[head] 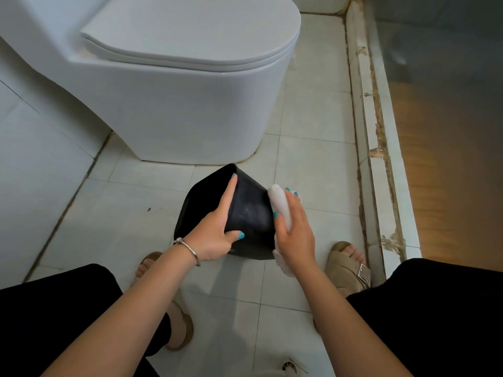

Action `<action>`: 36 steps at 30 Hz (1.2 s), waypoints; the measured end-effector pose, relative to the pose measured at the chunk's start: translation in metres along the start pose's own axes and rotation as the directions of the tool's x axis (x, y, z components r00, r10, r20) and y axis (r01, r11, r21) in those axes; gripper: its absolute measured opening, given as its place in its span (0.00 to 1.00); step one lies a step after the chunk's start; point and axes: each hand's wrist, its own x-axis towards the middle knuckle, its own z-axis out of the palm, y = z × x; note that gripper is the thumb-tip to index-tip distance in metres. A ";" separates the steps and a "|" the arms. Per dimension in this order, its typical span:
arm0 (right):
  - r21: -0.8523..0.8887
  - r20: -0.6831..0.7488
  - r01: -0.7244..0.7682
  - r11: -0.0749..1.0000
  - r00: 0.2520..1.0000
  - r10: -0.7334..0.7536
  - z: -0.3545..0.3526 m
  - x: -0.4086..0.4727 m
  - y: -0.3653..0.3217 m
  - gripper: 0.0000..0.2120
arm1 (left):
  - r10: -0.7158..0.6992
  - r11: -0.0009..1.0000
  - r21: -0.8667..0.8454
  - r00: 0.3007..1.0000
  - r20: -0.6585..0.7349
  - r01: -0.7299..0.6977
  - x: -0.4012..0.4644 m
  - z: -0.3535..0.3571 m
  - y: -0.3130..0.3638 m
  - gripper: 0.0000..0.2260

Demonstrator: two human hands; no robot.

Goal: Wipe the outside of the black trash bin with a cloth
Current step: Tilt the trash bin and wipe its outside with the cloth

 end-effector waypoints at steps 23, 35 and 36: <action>-0.001 0.111 0.310 0.951 0.945 -0.308 0.004 -0.006 -0.062 0.28 | -0.011 0.996 -0.089 1.000 -0.016 0.010 0.007 0.003 0.006 0.50; -0.109 0.069 0.183 0.977 0.982 -0.176 -0.002 0.000 -0.003 0.27 | -0.044 0.994 -0.098 0.999 -0.022 0.042 0.005 -0.007 0.000 0.48; -0.107 0.065 0.155 0.982 0.987 -0.148 -0.003 0.000 0.001 0.27 | -0.045 0.995 -0.090 0.999 -0.021 0.043 0.005 -0.007 0.000 0.48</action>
